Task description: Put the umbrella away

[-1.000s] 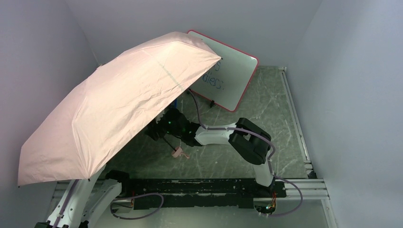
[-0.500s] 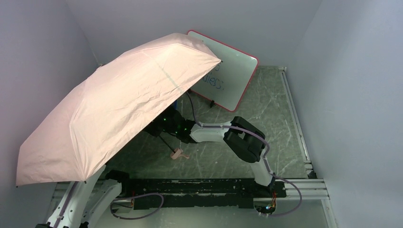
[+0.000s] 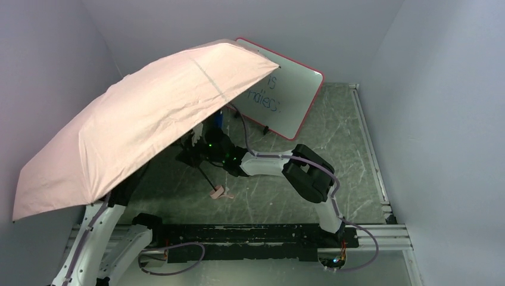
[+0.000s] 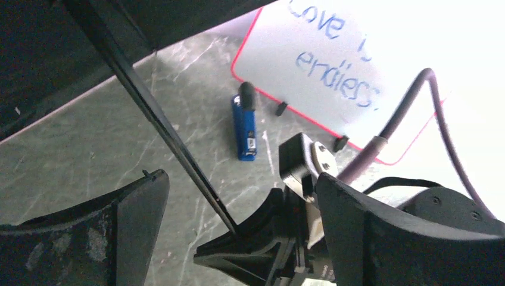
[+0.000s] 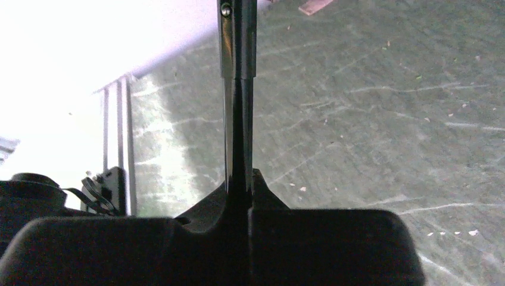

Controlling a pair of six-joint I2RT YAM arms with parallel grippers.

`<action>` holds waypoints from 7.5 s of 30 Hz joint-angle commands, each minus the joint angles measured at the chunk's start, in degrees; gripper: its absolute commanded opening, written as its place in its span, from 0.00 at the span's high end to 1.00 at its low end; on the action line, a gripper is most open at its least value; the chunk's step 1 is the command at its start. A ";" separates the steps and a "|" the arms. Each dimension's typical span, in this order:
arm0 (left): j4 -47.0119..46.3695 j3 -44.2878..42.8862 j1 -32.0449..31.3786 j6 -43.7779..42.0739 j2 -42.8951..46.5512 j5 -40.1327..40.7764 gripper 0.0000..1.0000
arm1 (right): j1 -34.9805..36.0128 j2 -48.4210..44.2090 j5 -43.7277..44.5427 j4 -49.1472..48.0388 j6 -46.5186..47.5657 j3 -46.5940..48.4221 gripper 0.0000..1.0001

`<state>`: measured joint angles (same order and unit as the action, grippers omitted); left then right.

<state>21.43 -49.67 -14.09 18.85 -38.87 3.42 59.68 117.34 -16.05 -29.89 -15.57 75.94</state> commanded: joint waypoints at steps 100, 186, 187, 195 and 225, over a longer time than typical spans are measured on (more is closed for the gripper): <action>-43.44 6.47 -22.99 19.03 -7.83 -28.39 0.90 | -1.83 -33.52 14.76 -21.94 -21.02 -8.31 1.00; -28.11 7.42 -22.99 5.34 -0.99 -23.70 0.33 | -17.10 -39.54 8.76 -14.30 -31.95 -7.96 1.00; -29.13 7.47 -23.00 5.77 -1.64 -23.98 0.33 | -17.14 -39.55 8.17 -14.64 -32.62 -8.06 1.00; -37.53 6.93 -23.00 9.42 -6.94 -26.98 0.39 | -17.05 -38.85 4.40 -20.71 -39.50 -9.82 1.00; -45.12 3.85 -23.03 14.12 -13.54 -30.96 0.87 | -16.70 -37.25 1.11 -19.23 -39.79 -9.50 1.00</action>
<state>-19.49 -43.88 -37.32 33.98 -52.66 -26.52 42.26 81.62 -13.04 -49.01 -54.68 65.82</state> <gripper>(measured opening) 0.144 0.095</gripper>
